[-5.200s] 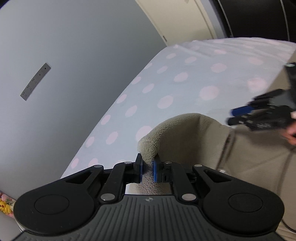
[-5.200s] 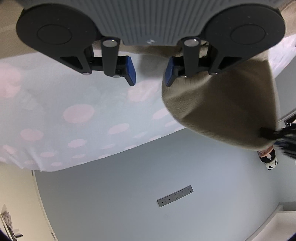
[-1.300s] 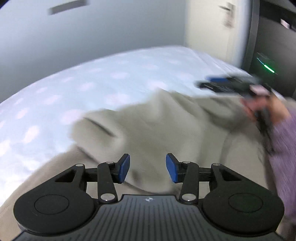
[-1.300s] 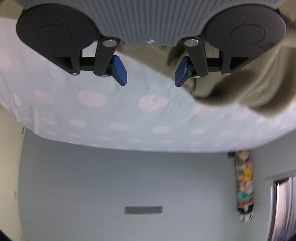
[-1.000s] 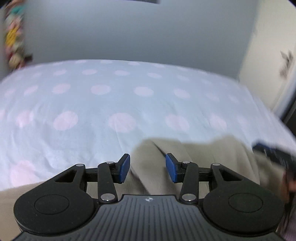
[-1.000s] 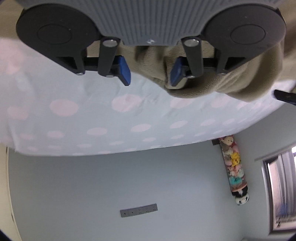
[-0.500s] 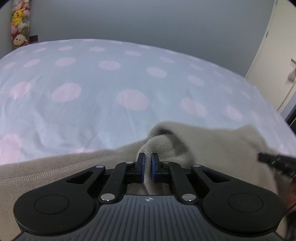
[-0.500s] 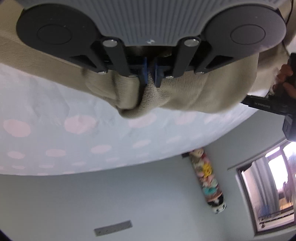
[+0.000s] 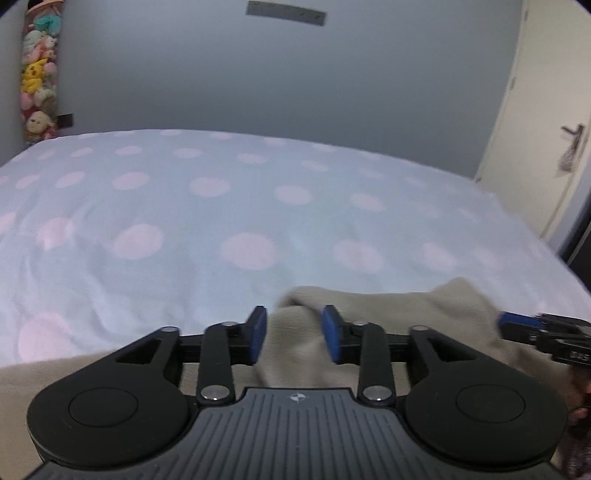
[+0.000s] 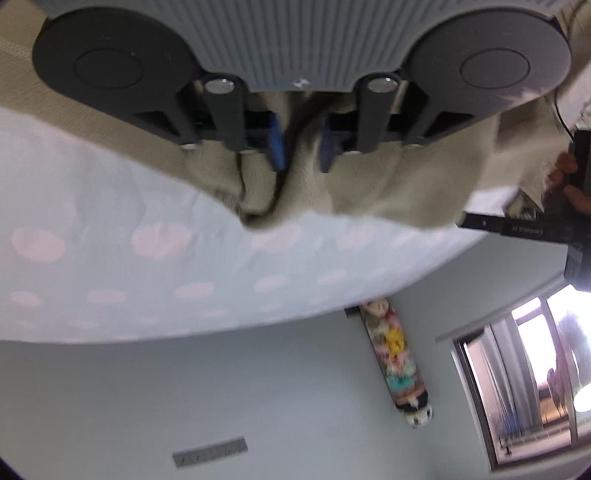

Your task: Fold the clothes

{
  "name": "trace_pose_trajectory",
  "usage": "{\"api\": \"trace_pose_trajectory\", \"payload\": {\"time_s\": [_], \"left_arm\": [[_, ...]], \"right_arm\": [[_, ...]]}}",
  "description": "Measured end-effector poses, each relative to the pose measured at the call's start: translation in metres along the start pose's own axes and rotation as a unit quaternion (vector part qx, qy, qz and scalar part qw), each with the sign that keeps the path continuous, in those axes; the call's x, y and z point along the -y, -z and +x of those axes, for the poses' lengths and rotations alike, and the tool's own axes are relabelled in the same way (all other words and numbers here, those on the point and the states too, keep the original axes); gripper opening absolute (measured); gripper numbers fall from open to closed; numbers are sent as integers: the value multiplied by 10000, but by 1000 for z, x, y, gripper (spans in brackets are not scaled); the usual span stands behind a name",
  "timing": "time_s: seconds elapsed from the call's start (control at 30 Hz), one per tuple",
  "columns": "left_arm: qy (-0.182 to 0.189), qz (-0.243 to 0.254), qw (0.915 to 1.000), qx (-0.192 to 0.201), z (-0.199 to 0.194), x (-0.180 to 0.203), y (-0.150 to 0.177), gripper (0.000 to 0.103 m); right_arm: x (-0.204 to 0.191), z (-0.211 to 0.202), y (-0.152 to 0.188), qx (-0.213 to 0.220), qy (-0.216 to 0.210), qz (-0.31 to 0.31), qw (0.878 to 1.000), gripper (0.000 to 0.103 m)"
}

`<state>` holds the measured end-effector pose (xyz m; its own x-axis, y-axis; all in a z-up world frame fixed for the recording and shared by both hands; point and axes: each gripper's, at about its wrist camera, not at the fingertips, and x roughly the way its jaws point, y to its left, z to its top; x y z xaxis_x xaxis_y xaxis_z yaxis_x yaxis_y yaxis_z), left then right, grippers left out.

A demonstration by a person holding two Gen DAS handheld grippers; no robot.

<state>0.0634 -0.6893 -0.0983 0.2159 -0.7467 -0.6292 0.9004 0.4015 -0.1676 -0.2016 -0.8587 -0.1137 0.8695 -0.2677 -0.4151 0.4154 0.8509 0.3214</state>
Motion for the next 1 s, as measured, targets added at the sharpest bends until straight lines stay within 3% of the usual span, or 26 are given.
{"api": "trace_pose_trajectory", "payload": {"time_s": [0.07, 0.17, 0.23, 0.37, 0.4, 0.5, 0.57, 0.6, 0.63, 0.73, 1.0], "left_arm": [[68, 145, 9998, -73, -2, 15, 10, 42], [-31, 281, 9995, -112, -2, 32, 26, 44], [-126, 232, 9996, -114, -4, 38, 35, 48], [200, 38, 9998, -85, -16, 43, 46, 52], [305, 126, 9995, -18, -19, 46, 49, 59], [416, 266, 9988, 27, -14, 53, 59, 60], [426, 307, 9986, 2, -6, 57, 65, 50], [425, 75, 9990, -144, 0, 52, 69, 30], [423, -158, 9986, -289, 7, 46, 72, 18], [476, -601, 9960, -458, 15, 34, 82, 10], [511, -1262, 9882, -698, 4, 16, 96, 11]], "right_arm": [[-4, -1, -2, 43, -30, -26, 10000, 49], [-16, 11, 1, -209, 163, -170, 9995, 57], [-23, 20, 3, -395, 316, -257, 9984, 57], [-39, 19, 13, -475, 686, -153, 9964, 57], [-41, 13, 21, -459, 710, -6, 9964, 56], [-50, 2, 37, -517, 826, 230, 9950, 45], [-56, 3, 37, -612, 1048, 242, 9923, 30], [-59, 1, 38, -643, 1062, 364, 9916, 26], [-61, -1, 40, -673, 1075, 487, 9907, 18], [-66, -3, 49, -742, 1218, 655, 9876, 15], [-86, -10, 63, -823, 1743, 578, 9796, 15]]}}
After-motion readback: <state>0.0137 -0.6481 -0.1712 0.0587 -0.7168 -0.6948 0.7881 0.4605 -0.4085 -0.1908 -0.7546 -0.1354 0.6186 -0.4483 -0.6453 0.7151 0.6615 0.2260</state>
